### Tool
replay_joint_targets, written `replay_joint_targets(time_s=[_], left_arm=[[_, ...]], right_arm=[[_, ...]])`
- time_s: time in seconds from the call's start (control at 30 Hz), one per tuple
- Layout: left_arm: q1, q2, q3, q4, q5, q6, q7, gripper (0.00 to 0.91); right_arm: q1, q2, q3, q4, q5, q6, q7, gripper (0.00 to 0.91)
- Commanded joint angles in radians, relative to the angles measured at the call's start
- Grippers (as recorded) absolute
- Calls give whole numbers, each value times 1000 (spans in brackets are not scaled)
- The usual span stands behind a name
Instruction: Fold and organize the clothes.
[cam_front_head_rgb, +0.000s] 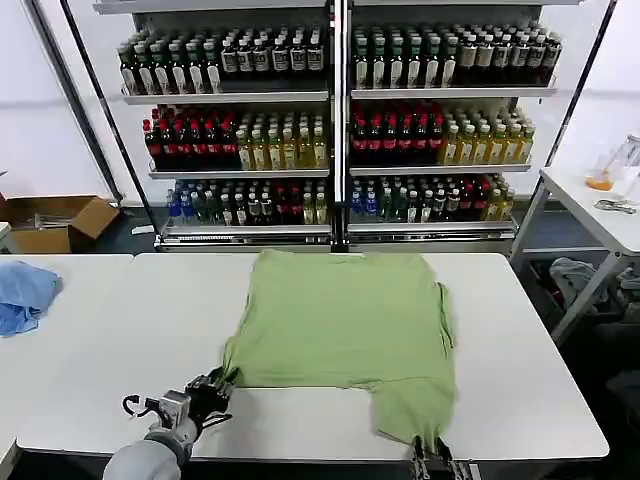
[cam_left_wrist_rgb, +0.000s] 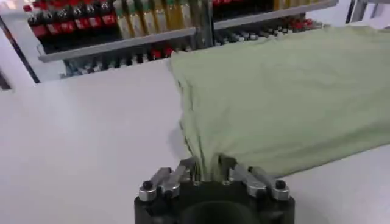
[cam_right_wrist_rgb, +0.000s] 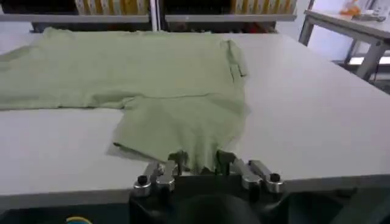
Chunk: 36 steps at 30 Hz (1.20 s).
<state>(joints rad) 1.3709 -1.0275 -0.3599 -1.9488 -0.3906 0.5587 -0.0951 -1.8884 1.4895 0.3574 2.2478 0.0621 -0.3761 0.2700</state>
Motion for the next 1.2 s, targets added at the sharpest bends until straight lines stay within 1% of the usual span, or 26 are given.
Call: replay_joint_targets(time_s=[0.03,0.1,0.2,0.33,0.53,0.7,0.9,0.97,1.03,1.13,1.2], left_arm=[[13,10,-5,-11,-88,16,40,20],[17,13,-13,-20,-116,11,40,20],[27,18,-29,-40,-179,1,38,20],[62,22,-74,-114,-231,-25,26,20],[113,25,-150,-218,-277,-31,5,20],[128,26,-191,-253,-314,-33,-6,20],[64,32,-178,-221,-338,-35,-14,20],[24,34,-163,-199,-342,-39,-13,20],[-4,33,-146,-174,-340,-43,-12,20],[-70,28,-102,-128,-325,-50,-9,20],[-115,21,-73,-73,-281,-61,-10,20]], right_arm=[[7,7,-12,-5,24,-8,9,0],[4,6,-6,5,24,3,3,0],[-13,-3,11,29,24,38,-12,0],[-50,-24,52,91,16,88,-33,0],[-90,-65,118,187,24,121,-47,0],[-93,-98,167,232,66,143,-55,0],[-7,-141,220,212,119,143,-54,0],[31,-172,233,191,160,144,-53,0],[58,-197,233,163,174,146,-52,0],[149,-237,219,108,187,138,-50,0],[214,-262,210,64,202,126,-48,0]])
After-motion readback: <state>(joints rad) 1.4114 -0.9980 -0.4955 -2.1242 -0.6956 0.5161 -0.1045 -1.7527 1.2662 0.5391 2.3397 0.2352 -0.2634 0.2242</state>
